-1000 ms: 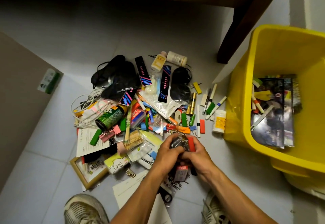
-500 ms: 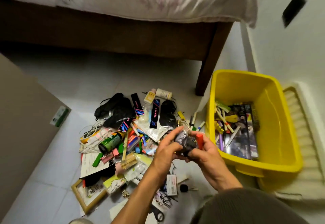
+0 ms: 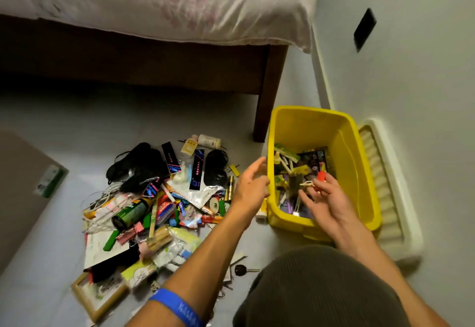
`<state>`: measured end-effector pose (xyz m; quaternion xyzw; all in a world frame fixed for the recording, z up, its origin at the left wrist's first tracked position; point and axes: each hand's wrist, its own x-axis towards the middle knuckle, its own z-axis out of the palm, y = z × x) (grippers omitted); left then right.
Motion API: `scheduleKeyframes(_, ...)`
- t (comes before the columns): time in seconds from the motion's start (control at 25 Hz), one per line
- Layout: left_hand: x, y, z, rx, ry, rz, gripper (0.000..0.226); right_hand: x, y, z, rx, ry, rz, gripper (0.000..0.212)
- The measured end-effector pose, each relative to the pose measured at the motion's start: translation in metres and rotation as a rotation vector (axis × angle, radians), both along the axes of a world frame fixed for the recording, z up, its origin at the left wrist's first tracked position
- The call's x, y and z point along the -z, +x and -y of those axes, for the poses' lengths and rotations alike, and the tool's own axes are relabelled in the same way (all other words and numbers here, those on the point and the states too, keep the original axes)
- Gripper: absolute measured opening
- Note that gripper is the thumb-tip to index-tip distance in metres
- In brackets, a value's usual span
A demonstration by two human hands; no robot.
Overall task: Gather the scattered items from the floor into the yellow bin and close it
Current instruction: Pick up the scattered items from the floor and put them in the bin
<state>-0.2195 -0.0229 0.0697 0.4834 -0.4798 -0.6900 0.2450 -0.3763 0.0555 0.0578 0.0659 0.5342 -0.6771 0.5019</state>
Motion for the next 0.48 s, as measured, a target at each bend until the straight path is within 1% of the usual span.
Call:
scheduleKeyframes(0.08,0.018,0.032,0.004,-0.067,0.022,0.042,0.053,0.004,0.017,0.006,-0.052,-0.02,0.001,0.067)
scheduleKeyframes(0.16,0.035,0.061,0.004,-0.111,0.033,0.094,0.053,0.008,0.035,0.008,-0.126,-0.047,-0.016,0.062)
scheduleKeyframes(0.2,0.044,0.074,0.002,-0.132,0.035,0.121,0.052,0.01,0.046,0.008,-0.187,-0.037,-0.066,0.056)
scheduleKeyframes(0.24,0.054,0.087,-0.001,-0.148,0.037,0.16,0.051,0.013,0.058,0.008,-0.258,-0.01,-0.158,0.05)
scheduleKeyframes(0.32,0.078,0.11,-0.009,-0.146,0.041,0.266,0.047,0.022,0.077,0.003,-0.353,0.048,-0.464,0.045)
scheduleKeyframes(0.36,0.092,0.12,-0.014,-0.127,0.046,0.32,0.046,0.027,0.084,-0.001,-0.364,0.048,-0.666,0.044)
scheduleKeyframes(0.44,0.121,0.132,-0.027,-0.058,0.075,0.405,0.047,0.041,0.099,-0.009,-0.445,-0.009,-1.104,0.039)
scheduleKeyframes(0.48,0.131,0.134,-0.033,-0.018,0.099,0.439,0.047,0.05,0.106,-0.011,-0.522,-0.051,-1.244,0.037)
